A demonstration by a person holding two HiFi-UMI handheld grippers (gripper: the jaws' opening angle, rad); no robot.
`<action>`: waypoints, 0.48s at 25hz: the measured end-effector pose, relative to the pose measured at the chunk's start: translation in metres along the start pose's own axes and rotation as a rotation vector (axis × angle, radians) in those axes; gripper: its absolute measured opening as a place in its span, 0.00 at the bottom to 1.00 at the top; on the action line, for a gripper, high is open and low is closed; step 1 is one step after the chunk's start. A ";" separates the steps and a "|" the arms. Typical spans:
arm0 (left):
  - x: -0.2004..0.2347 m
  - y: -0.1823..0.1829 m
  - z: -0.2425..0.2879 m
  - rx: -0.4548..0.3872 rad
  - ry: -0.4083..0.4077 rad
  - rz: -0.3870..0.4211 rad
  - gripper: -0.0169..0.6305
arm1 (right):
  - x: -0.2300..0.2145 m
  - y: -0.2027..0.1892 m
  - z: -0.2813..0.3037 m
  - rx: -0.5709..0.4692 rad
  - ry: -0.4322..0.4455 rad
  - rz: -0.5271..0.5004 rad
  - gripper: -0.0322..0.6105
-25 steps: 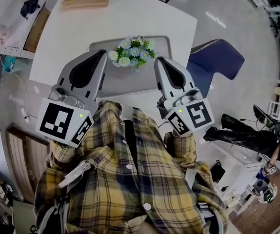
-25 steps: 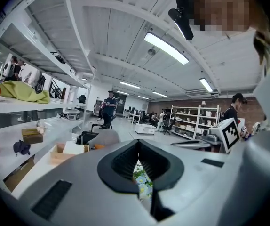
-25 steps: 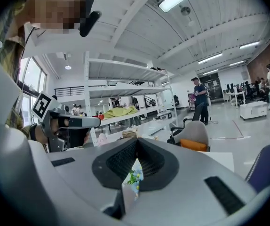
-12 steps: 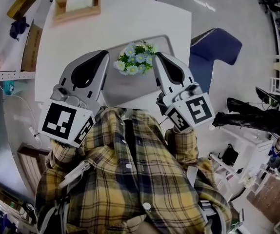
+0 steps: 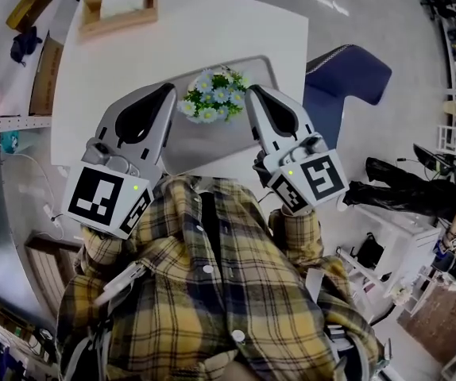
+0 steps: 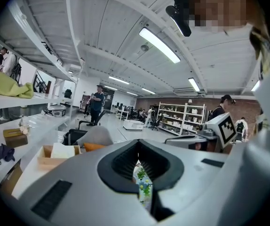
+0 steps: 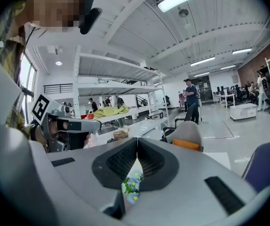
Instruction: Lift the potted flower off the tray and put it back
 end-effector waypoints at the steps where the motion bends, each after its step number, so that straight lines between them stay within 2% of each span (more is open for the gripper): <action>1: -0.001 -0.001 0.001 0.002 0.002 -0.001 0.04 | -0.002 0.000 0.000 0.002 0.004 -0.002 0.05; 12: -0.009 -0.007 0.016 0.016 -0.003 0.006 0.04 | -0.015 -0.004 -0.001 0.015 0.036 -0.003 0.05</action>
Point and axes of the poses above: the fingertips, and each gripper's own axes: z forward along the fingers, x to its left, y out of its top, the point moved 8 cm from there along -z, backward along the fingers, and after that the axes turned 7 degrees about -y, right-handed, at the moved point
